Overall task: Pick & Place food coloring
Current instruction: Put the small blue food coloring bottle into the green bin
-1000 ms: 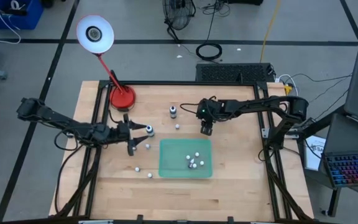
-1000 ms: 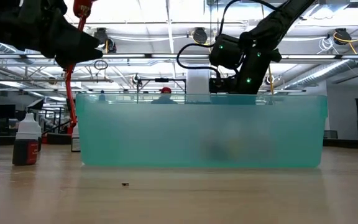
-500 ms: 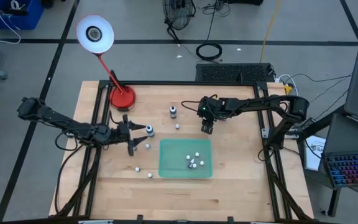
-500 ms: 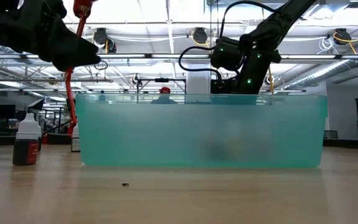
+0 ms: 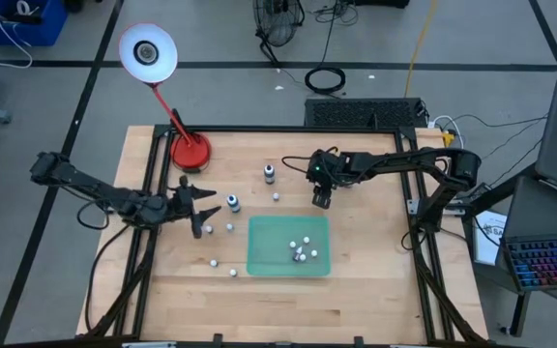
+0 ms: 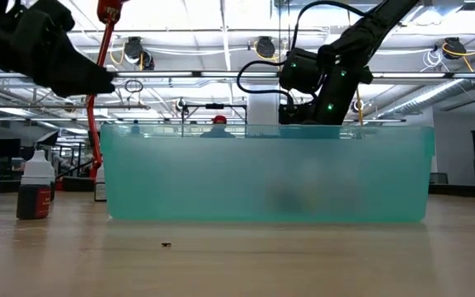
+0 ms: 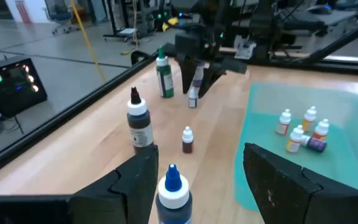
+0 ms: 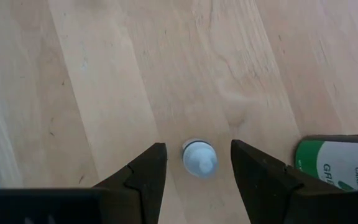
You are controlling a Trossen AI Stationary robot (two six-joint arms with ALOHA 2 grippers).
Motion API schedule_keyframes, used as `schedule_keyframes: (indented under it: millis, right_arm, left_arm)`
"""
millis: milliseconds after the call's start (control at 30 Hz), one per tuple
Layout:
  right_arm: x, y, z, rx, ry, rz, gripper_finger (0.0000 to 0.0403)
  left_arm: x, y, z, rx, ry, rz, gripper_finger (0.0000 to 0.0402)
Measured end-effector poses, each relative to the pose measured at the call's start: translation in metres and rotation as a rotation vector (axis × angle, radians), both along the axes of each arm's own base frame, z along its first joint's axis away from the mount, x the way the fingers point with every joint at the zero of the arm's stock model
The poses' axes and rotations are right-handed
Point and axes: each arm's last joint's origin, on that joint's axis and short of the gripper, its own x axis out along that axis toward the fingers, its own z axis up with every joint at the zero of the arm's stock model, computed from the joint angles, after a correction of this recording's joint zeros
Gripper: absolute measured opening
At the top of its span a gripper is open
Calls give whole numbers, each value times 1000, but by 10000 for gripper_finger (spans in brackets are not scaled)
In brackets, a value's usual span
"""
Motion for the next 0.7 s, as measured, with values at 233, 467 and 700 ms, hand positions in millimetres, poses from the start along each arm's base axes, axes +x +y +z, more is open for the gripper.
schedule_keyframes:
  millis: [233,467,700]
  right_arm:
    - [0,0,0,0,1,0,164]
    - [0,0,0,1,3,0,109]
    - [0,0,0,0,2,1,41]
  left_arm:
    - [-6,0,-3,-20,29,3,237]
    - [-5,0,-3,-25,33,-12,237]
    - [-5,0,-4,-25,34,-12,237]
